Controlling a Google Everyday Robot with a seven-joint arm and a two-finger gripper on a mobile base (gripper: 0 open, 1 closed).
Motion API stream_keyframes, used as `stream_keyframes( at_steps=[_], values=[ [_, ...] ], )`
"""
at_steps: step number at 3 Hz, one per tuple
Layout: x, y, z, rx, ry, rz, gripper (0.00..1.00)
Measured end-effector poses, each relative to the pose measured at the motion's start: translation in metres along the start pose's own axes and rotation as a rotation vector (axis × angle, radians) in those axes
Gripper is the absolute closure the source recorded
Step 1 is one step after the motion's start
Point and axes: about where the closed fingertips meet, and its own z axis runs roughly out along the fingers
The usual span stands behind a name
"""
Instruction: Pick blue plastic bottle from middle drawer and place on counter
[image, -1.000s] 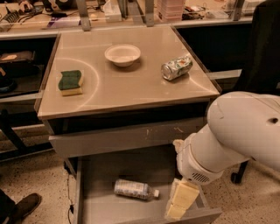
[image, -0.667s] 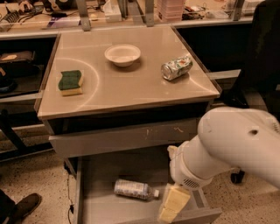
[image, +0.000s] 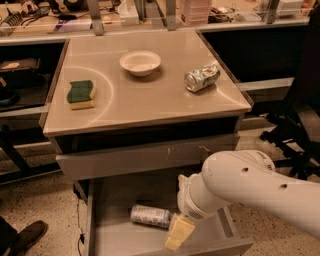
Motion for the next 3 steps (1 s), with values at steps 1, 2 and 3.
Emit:
stream_keyframes(
  at_steps=[1,2,3],
  values=[
    [0.000,0.000,0.000,0.000,0.000,0.000,0.00],
    [0.001,-0.006,0.028,0.006,-0.004,0.018,0.00],
    [0.011,-0.031,0.086,0.032,0.007,0.039,0.00]
  ],
)
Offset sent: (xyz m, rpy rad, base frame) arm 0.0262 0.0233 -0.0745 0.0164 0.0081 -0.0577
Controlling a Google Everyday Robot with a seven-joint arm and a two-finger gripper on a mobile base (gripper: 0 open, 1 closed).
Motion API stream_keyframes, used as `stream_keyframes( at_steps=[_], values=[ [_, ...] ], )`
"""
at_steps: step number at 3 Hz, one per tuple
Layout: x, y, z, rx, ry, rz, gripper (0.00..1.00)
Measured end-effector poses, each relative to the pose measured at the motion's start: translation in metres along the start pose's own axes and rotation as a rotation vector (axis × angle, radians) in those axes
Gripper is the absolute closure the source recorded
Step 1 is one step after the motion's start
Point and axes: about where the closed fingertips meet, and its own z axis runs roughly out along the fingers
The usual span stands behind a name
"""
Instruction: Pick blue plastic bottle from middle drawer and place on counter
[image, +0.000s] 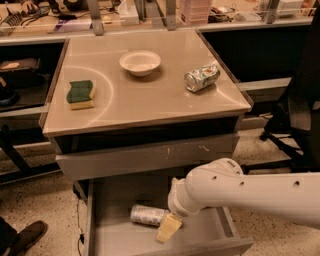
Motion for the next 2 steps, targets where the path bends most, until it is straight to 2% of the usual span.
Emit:
stream_keyframes(
  at_steps=[1,2],
  values=[
    [0.000,0.000,0.000,0.000,0.000,0.000,0.00],
    [0.001,-0.001,0.029,-0.003,-0.007,-0.001,0.00]
  ],
)
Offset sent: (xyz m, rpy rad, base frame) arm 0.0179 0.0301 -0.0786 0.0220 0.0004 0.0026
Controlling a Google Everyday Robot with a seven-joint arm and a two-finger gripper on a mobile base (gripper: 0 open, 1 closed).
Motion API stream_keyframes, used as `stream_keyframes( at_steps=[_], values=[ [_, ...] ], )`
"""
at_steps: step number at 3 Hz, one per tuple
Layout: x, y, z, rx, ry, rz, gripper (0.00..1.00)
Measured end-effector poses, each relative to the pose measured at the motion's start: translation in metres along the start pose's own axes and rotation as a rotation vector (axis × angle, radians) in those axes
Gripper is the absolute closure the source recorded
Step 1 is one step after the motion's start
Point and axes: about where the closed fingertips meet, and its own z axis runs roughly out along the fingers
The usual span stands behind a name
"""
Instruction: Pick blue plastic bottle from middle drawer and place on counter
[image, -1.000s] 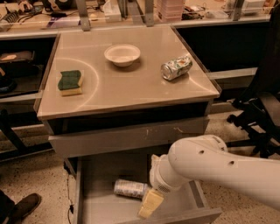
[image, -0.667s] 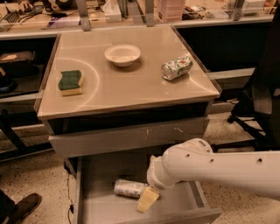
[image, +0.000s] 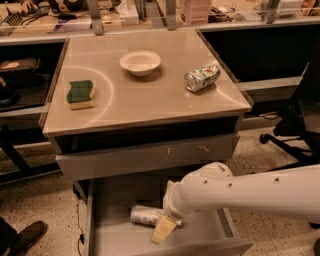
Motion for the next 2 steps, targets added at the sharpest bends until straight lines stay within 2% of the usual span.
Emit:
stream_keyframes(
  at_steps=[2],
  values=[
    [0.004,-0.012,0.062,0.008,-0.036,0.018,0.00]
  ],
)
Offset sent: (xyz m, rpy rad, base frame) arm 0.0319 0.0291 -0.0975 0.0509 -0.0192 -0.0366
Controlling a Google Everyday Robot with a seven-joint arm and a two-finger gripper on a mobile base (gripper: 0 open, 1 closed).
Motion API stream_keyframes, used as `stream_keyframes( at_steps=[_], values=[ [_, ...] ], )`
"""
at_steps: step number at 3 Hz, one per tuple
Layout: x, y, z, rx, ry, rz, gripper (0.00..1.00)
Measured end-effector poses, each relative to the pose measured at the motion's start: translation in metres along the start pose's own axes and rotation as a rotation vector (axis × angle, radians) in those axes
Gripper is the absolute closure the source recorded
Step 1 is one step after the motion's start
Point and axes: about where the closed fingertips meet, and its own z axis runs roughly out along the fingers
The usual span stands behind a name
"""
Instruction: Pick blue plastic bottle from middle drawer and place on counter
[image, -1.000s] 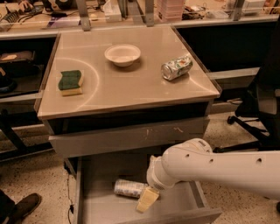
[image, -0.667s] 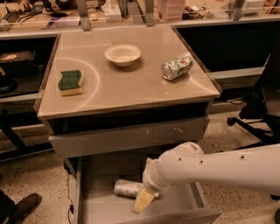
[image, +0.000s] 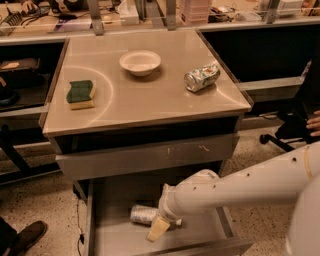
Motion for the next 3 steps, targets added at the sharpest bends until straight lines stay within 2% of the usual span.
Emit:
stream_keyframes(
  at_steps=[1,3],
  values=[
    [0.002,-0.007,0.024,-0.001,-0.014,0.004,0.00],
    [0.004,-0.005,0.067,-0.038,-0.038,0.026,0.00]
  ],
)
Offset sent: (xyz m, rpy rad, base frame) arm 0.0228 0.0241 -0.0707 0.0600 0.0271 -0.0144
